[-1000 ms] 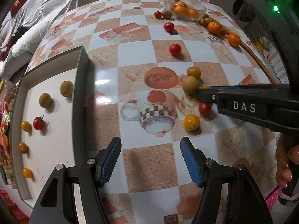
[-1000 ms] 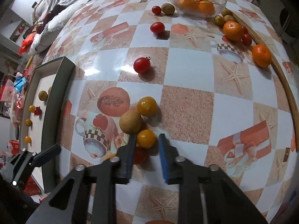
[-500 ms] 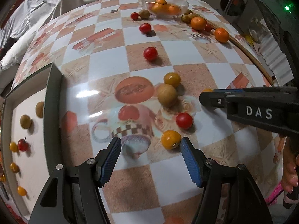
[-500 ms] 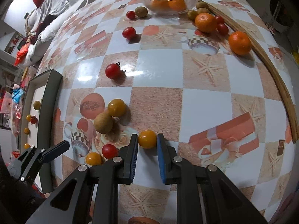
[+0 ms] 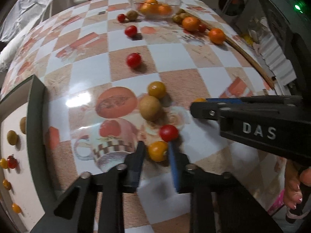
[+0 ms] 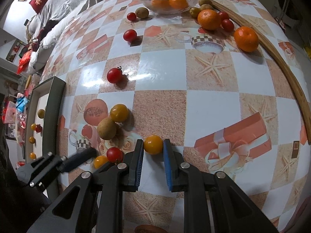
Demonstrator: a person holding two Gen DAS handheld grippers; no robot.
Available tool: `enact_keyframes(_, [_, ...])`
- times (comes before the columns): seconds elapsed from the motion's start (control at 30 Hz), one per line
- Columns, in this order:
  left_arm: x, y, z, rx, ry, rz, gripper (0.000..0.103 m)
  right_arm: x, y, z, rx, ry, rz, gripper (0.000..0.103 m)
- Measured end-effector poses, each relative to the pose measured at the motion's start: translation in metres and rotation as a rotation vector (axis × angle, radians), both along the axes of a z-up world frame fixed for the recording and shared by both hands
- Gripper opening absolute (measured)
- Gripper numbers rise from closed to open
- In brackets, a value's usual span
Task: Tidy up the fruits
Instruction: 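Grasp a yellow cherry tomato with right tool while left tool grasps another yellow tomato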
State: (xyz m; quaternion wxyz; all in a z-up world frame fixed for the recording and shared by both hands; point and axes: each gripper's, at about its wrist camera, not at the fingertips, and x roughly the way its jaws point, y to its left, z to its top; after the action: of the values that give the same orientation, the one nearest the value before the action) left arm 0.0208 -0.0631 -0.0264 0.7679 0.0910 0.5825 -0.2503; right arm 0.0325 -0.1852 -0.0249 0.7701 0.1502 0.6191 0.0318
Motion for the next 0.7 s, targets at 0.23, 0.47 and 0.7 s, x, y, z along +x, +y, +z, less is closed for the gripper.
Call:
enact_keyframes(0.23, [0.007,0.022,0.0,-0.028,0.03,0.068,0.023,-0.003,-0.006,0.001,-0.006,-0.001,-0.026,0.022])
enact_keyframes(0.47, [0.011,0.044,0.005,-0.032,0.031,0.109,0.023,-0.008,-0.009,0.003,0.003,0.004,-0.036,0.022])
enact_keyframes(0.7, [0.009,0.052,0.018,-0.043,0.016,0.117,0.023,-0.008,0.001,0.01,0.01,-0.007,-0.019,0.022])
